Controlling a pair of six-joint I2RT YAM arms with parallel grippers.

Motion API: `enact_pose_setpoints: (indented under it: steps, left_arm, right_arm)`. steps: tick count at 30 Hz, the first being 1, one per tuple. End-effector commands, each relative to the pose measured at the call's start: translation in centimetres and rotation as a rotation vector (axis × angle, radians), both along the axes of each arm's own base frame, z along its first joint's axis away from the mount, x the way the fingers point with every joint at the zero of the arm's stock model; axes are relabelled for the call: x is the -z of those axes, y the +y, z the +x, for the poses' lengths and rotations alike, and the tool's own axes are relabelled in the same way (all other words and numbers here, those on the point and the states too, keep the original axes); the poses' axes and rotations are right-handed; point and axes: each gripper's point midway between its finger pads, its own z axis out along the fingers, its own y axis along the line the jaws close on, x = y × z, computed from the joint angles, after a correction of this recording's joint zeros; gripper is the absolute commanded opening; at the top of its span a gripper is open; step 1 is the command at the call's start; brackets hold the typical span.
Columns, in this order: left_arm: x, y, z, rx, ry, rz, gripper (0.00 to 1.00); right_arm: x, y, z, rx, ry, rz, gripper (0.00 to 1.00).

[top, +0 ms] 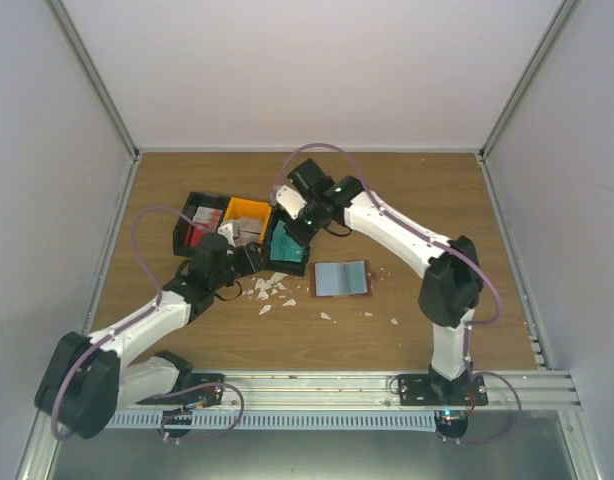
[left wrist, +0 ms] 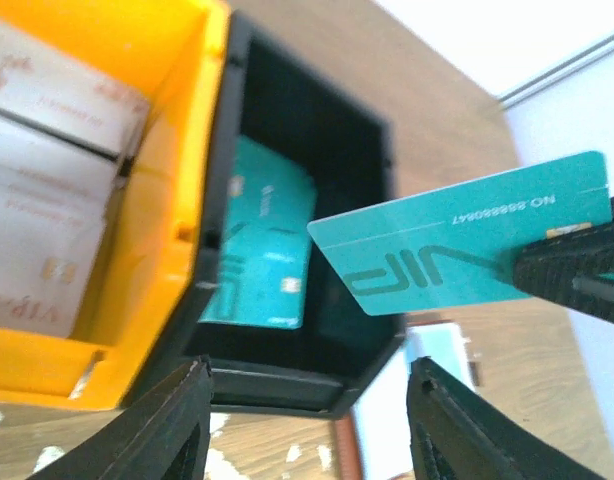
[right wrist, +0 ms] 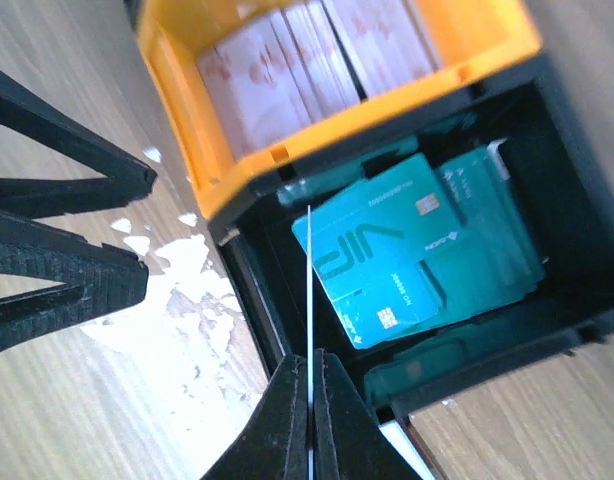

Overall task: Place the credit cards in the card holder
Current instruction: Pick up the credit card from the storage box.

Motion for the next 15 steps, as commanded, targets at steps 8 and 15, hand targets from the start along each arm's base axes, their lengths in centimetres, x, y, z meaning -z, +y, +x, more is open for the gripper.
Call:
enact_pose_setpoints:
  steps: [8, 15]
  left_arm:
    - [-8.4, -3.5, -4.0, 0.361, -0.222, -0.053, 0.76]
    - [-11.0, -6.0, -6.7, 0.644, -0.271, -0.05, 0.8]
  right_arm:
    - [-8.3, -3.5, -6.3, -0.037, 0.034, 0.443, 0.01]
    - [-9.4, -4.9, -12.1, -0.147, 0.087, 0.619, 0.0]
